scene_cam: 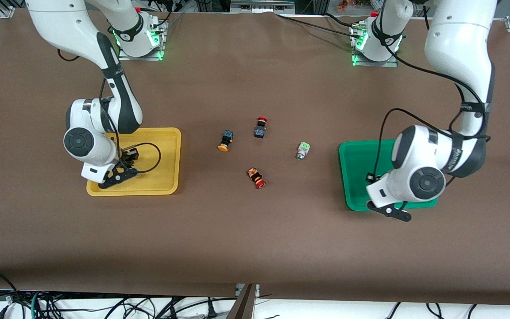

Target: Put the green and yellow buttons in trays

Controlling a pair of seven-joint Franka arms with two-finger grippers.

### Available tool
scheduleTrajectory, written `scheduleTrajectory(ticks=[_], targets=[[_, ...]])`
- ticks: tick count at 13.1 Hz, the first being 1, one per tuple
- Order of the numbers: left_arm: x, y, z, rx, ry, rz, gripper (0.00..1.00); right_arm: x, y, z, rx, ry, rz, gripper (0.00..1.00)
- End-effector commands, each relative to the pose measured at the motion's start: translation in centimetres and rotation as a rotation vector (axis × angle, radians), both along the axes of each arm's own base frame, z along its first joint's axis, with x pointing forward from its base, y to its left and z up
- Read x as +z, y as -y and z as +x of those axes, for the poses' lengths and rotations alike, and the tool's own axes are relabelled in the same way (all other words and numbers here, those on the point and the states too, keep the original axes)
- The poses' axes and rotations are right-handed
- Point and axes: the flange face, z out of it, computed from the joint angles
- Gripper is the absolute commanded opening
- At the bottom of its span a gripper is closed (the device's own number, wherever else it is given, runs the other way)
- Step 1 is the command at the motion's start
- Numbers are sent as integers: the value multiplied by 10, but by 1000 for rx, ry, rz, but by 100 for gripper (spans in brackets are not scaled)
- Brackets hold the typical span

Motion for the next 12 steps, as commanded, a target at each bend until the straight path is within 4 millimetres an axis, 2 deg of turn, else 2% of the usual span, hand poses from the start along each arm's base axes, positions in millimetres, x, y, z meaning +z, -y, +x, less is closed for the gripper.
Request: scheduleTrajectory(ticks=[1, 2, 3, 4, 5, 6, 7, 9, 11, 12], targets=[[-39, 1, -15, -32, -56, -10, 27, 19, -1, -9, -15, 19, 26, 99], [-50, 6, -19, -38, -50, -13, 30, 33, -5, -5, -22, 2, 34, 99], [-57, 11, -22, -45, -51, -14, 39, 45, -15, 0, -59, -20, 45, 99], [-63, 12, -23, -45, -61, -15, 86, 56, -25, 5, -100, -39, 51, 99], [-59, 15, -22, -46, -57, -19, 100, 64, -43, 8, -149, -43, 75, 99], [-53, 18, -22, -30, -62, -42, 100, 67, -69, 7, -209, -45, 111, 99], [-31, 41, -26, -21, -66, -95, 100, 66, -98, 3, -278, -46, 133, 99], [-7, 88, -41, 63, -104, -156, 100, 68, -161, -9, -416, -41, 150, 99], [-17, 141, -63, 123, -146, -167, 100, 59, -229, -30, -570, -30, 152, 99], [-26, 170, -75, 95, -155, -172, 100, 50, -254, -42, -629, -17, 137, 99]])
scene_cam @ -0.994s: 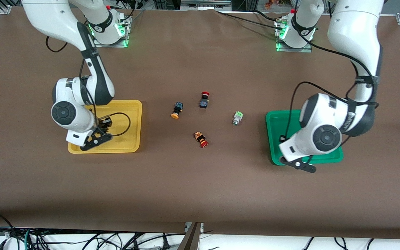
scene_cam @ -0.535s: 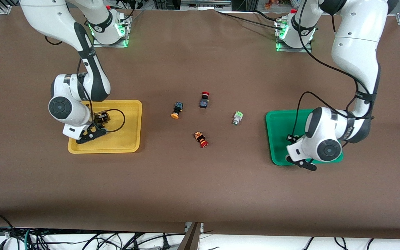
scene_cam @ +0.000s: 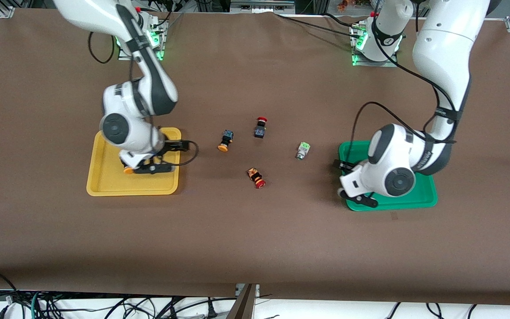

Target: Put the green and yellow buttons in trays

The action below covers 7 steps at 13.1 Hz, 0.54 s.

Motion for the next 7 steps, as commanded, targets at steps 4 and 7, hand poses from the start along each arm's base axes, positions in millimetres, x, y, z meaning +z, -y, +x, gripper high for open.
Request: scheduleTrajectory(ticks=[4, 7], targets=[[-46, 97, -60, -60, 94, -8, 100, -59, -106, -49, -246, 58, -48, 99], [-73, 118, -89, -106, 115, -4, 100, -82, -122, -62, -257, 80, -51, 97]])
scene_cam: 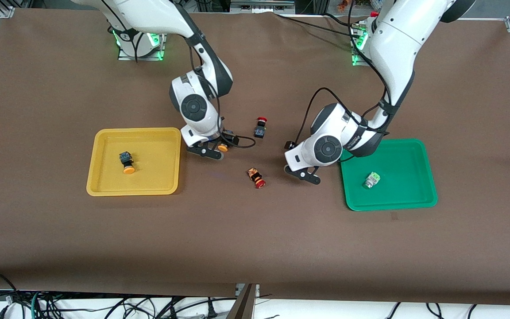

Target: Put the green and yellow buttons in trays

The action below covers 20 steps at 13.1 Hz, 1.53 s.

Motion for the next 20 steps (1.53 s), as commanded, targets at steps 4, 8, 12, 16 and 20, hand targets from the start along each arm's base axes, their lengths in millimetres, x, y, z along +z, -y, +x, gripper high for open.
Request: scheduleTrajectory(ticks=[4, 8, 12, 16, 20], targets=[[-13, 0, -21, -30, 2, 36, 6, -2, 1, 6, 2, 15, 12, 19], [16, -9, -11, -28, -8, 58, 0, 29, 40, 31, 110, -19, -10, 0], [112, -92, 55, -99, -9, 165, 0, 74, 148, 80, 404, -54, -18, 0], [106, -217, 86, -222, -38, 232, 0, 54, 212, 93, 468, -58, -39, 2], [45, -303, 83, -235, -3, 145, 23, 14, 245, 95, 406, -42, -37, 36]])
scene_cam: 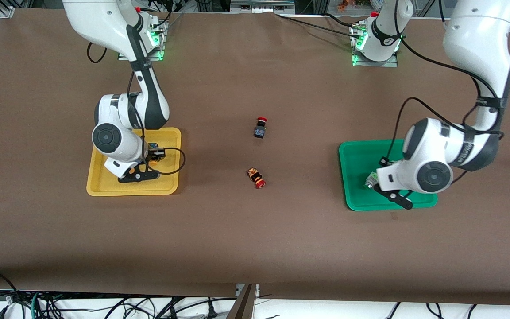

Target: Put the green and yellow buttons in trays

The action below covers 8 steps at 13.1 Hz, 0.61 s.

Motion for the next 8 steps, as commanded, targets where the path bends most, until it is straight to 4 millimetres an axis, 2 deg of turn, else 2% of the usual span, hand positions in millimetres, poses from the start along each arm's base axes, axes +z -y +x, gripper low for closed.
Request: scheduleTrajectory(ticks=[1, 2, 4, 5, 6, 7, 8], targets=[[-30, -13, -12, -17, 51, -30, 52, -15, 8, 1, -66, 7, 55, 67], [-30, -19, -9, -8, 66, -35, 100, -8, 6, 3, -67, 10, 66, 97], [-13, -28, -7, 1, 77, -31, 100, 27, -1, 10, -51, 57, 105, 100], [11, -28, -5, 12, 99, -30, 100, 45, -3, 11, -48, 67, 122, 100], [44, -25, 1, 14, 151, -32, 100, 65, 2, 13, -53, 80, 139, 100], [82, -19, 7, 6, 211, -29, 100, 87, 15, 18, -63, 93, 143, 100], [123, -4, 5, -9, 264, -31, 100, 104, 19, 20, -11, 88, 96, 100]])
